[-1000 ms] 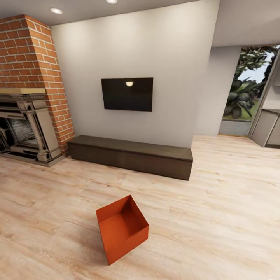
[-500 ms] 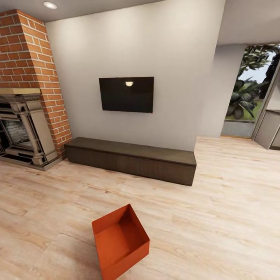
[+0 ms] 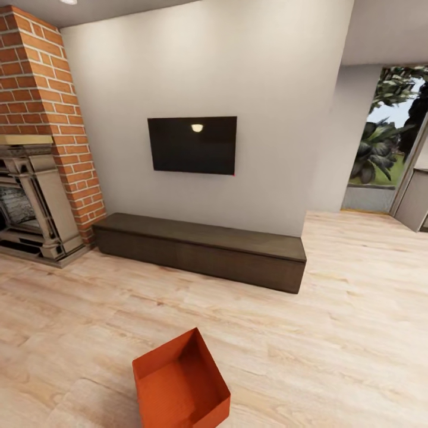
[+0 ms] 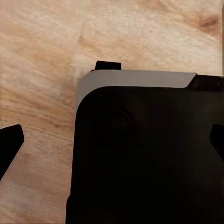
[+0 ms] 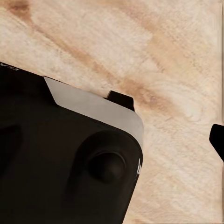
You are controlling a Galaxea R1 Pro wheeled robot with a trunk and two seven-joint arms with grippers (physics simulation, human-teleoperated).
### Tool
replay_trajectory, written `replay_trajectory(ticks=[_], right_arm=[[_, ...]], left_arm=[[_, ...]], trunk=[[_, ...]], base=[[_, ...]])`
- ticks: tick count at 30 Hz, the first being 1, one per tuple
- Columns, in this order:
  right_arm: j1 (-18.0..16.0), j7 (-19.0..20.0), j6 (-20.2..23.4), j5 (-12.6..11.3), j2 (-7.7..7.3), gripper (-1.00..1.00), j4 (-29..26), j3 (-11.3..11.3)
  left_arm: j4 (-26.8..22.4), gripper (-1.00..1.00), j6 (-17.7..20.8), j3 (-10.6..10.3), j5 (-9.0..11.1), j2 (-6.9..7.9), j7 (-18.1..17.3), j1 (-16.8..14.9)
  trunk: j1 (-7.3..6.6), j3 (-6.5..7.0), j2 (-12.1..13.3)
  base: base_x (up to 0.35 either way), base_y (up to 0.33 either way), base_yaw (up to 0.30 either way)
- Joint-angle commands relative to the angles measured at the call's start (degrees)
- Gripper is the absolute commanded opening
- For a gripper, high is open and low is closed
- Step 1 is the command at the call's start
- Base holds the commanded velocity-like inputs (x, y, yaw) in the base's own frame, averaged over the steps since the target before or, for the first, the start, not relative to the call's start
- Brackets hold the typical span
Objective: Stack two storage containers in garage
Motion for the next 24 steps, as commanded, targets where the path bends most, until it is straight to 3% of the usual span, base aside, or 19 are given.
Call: replay_trajectory(ticks=[1,5,11,24], right_arm=[[-0.05,-0.10,-0.30,-0.52,0.04,1.00,0.14,0.49],[-0.05,-0.10,-0.21,-0.49,0.04,1.00,0.14,0.56],[-0.05,-0.10,-0.28,-0.47,0.00,1.00,0.14,0.53],[-0.05,-0.11,-0.28,-0.46,-0.02,1.00,0.14,0.58]], left_arm=[[-0.03,1.00,-0.14,0.08,0.44,0.00,-0.01,0.00],[-0.03,1.00,-0.20,0.08,0.42,-0.05,-0.01,0.00],[-0.03,1.00,-0.27,0.09,0.41,-0.06,0.00,0.00],[-0.12,1.00,-0.28,0.09,0.41,-0.07,0.08,0.00]], trunk=[[0.03,-0.05,-0.02],[0.03,-0.05,-0.02],[0.03,-0.05,-0.02],[0.03,-0.05,-0.02]], base=[[0.322,0.000,0.004],[0.259,0.000,0.006],[0.047,0.000,0.043],[0.002,0.000,0.251]])
